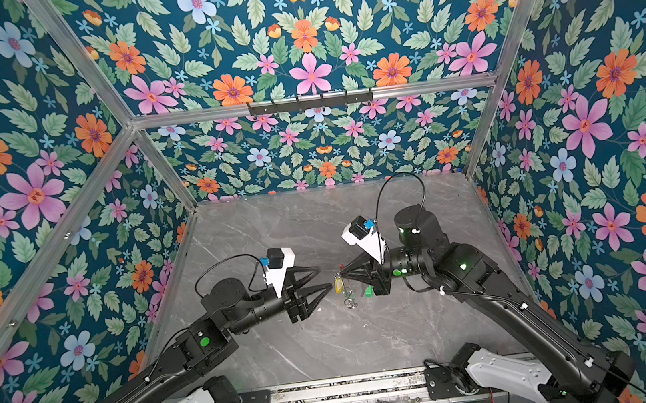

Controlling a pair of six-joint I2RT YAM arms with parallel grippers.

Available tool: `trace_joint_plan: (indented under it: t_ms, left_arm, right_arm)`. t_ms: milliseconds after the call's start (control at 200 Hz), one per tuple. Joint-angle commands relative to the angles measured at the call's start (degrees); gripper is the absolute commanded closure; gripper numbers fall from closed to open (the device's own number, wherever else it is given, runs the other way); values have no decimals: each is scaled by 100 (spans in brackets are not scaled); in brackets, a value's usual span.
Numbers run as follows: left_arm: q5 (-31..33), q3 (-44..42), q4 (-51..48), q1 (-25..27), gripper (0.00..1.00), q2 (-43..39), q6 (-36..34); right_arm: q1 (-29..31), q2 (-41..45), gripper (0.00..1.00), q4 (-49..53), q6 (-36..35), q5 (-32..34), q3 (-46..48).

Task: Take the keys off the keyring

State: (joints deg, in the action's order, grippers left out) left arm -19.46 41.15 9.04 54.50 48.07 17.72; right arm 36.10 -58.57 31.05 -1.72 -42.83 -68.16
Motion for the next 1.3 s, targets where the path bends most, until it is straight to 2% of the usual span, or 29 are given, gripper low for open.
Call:
trace_joint_plan:
  t_ms: [0, 80, 250, 530, 840, 920, 1060, 1230, 1295]
  left_arm:
    - [-152, -27, 98, 16, 39, -117, -210]
    - [-360, -52, 205, 15, 40, -167, -219]
    - [-624, -41, 373, 17, 37, -21, -226]
    - [-1169, -189, 1098, 17, 41, -108, -31]
    - [-1360, -169, 1240, 15, 52, -69, 118]
    - [-1437, -161, 1263, 17, 60, -31, 152]
    - [-1386, -153, 1156, 17, 66, -13, 163]
    - [-1328, -170, 1162, 18, 83, -53, 175]
    - [-1293, -179, 1153, 18, 84, -45, 171]
  right_arm:
    - [-110, 47, 100, -426, -113, -903, 15]
    - [-143, 52, 100, -419, -221, -1103, 29]
    - [-147, -28, 100, -562, -135, -1367, 40]
    - [-147, -67, 100, -732, -46, -1605, 119]
    - [-147, -93, 100, -881, 70, -1672, 180]
    - [-147, -86, 100, -906, 92, -1667, 180]
    - [-147, -50, 100, -964, 136, -1667, 194]
    - [-149, -41, 100, -1028, 179, -1676, 189]
    - [-148, -32, 100, -1070, 198, -1676, 206]
